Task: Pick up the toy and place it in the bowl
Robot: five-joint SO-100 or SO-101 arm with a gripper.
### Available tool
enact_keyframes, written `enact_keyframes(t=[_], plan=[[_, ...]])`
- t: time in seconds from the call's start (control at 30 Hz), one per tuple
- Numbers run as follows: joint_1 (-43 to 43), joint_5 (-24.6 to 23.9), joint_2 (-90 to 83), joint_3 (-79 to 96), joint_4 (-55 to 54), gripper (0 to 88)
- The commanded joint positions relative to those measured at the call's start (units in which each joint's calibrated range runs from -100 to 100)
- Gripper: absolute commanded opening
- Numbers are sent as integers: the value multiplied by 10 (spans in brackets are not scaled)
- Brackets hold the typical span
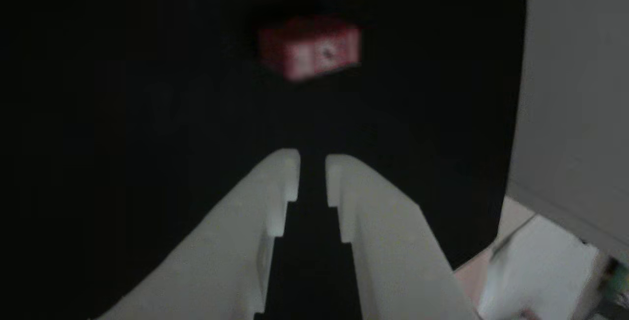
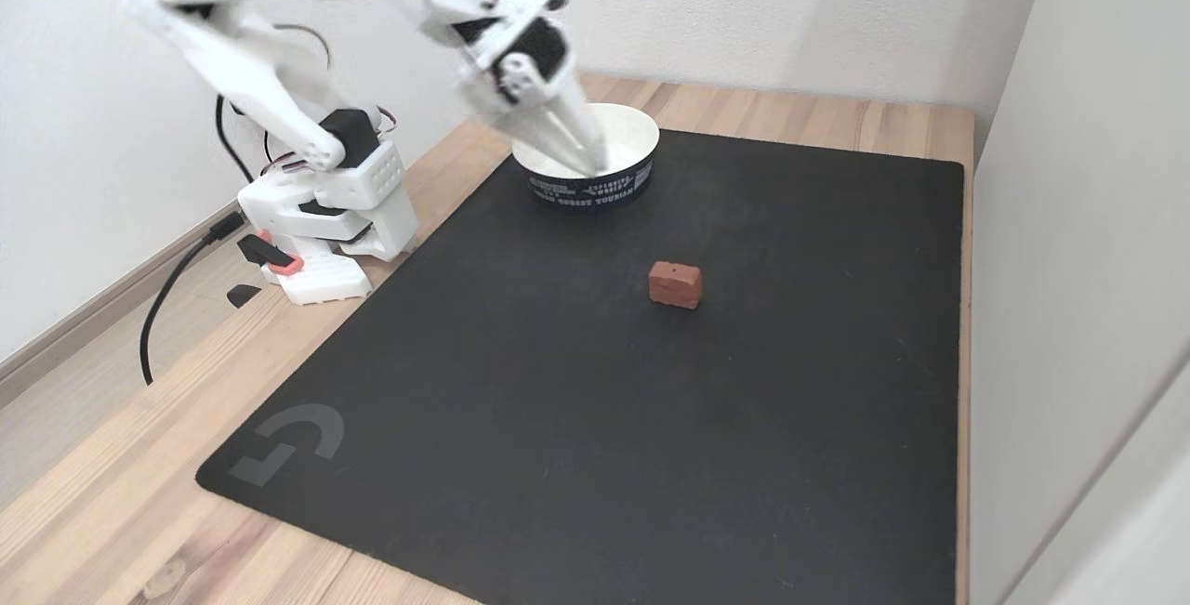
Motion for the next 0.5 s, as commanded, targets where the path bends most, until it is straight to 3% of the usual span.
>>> enact_keyframes(t=[0.0,0.47], plan=[[1,-2,111,-130,-3,26],[7,3,378,-456,164,26]])
